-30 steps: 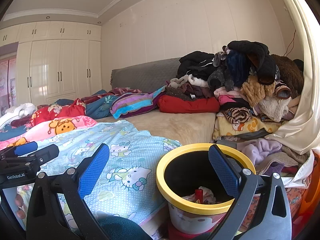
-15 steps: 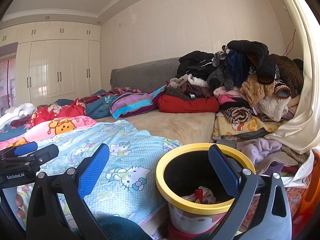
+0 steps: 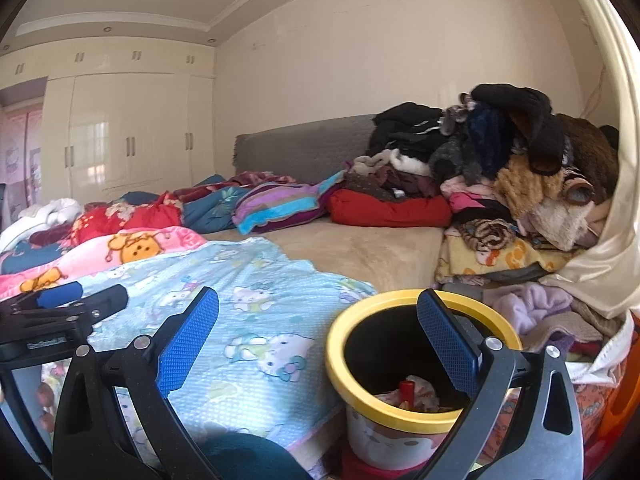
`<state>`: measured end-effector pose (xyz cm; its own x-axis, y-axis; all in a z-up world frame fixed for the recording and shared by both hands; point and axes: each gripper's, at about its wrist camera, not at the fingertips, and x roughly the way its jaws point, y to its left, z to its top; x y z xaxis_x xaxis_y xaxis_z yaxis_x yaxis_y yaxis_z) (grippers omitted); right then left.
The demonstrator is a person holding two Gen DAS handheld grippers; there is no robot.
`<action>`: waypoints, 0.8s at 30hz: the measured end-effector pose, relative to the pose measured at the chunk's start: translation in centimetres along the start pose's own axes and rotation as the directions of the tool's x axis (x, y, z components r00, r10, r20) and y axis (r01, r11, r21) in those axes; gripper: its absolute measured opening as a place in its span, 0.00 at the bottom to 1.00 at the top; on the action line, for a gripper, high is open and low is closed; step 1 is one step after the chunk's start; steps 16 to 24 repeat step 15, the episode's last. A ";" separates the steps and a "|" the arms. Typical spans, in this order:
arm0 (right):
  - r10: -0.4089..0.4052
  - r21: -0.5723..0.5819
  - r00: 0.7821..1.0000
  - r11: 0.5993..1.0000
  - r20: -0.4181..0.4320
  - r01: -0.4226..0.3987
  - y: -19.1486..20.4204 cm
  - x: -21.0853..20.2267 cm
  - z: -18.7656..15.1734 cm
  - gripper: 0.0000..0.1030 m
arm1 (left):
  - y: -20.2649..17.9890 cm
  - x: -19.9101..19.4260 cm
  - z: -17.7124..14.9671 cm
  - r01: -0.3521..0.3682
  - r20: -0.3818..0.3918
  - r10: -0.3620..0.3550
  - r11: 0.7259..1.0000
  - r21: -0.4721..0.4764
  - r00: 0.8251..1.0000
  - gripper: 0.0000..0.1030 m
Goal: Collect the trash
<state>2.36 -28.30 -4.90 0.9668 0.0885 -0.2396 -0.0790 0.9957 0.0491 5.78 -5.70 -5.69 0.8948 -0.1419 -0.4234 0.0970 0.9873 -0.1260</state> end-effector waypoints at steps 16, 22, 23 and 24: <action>0.523 -0.087 0.675 0.754 -0.520 -0.651 33.3 11.3 -2.7 0.94 | 32.0 -3.0 -2.6 -0.690 -0.314 0.620 0.689 -0.221 0.719 0.90; 0.523 -0.087 0.675 0.754 -0.520 -0.651 33.3 11.3 -2.7 0.94 | 32.0 -3.0 -2.6 -0.690 -0.314 0.620 0.689 -0.221 0.719 0.90; 0.523 -0.087 0.675 0.754 -0.520 -0.651 33.3 11.3 -2.7 0.94 | 32.0 -3.0 -2.6 -0.690 -0.314 0.620 0.689 -0.221 0.719 0.90; 0.523 -0.087 0.675 0.754 -0.520 -0.651 33.3 11.3 -2.7 0.94 | 32.0 -3.0 -2.6 -0.690 -0.314 0.620 0.689 -0.221 0.719 0.90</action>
